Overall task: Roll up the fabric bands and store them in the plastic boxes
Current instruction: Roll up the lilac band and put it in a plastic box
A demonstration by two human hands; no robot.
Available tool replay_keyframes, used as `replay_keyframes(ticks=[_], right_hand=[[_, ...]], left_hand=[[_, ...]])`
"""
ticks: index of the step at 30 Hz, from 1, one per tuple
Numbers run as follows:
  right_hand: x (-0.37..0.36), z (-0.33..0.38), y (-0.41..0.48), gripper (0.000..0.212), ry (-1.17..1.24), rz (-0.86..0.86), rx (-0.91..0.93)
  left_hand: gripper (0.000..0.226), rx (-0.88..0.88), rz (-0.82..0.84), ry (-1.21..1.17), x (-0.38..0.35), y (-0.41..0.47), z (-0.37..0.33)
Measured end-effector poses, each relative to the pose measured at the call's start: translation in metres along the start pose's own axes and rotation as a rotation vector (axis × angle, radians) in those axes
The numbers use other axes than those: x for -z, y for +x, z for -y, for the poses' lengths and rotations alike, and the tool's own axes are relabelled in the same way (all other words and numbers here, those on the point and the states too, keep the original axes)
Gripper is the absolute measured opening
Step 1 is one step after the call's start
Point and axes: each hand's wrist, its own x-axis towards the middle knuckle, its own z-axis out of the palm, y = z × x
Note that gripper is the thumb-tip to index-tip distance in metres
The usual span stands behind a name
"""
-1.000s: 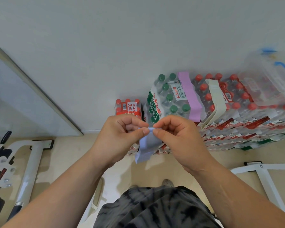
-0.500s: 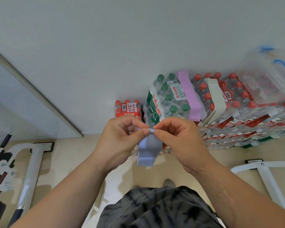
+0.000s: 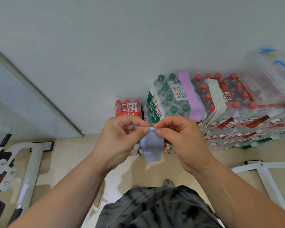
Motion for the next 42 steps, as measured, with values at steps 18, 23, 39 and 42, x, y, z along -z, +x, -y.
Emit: replay_keyframes(ticks=[18, 23, 39, 42], right_hand=[[-0.002, -0.001, -0.001, 0.035, 0.062, 0.019, -0.045], [-0.001, 0.0, -0.001, 0.014, 0.057, -0.005, -0.027], [0.013, 0.007, -0.002, 0.023, 0.02, -0.022, 0.025], [0.023, 0.009, -0.003, 0.029, 0.027, -0.02, 0.045]], left_hand=[[0.025, 0.042, -0.089, 0.046, -0.002, 0.001, -0.005], [0.031, 0.035, -0.114, 0.049, -0.007, 0.0, -0.011], [0.013, 0.07, -0.034, 0.083, -0.015, 0.007, -0.017], [0.012, 0.06, -0.004, 0.094, -0.026, 0.009, -0.02]])
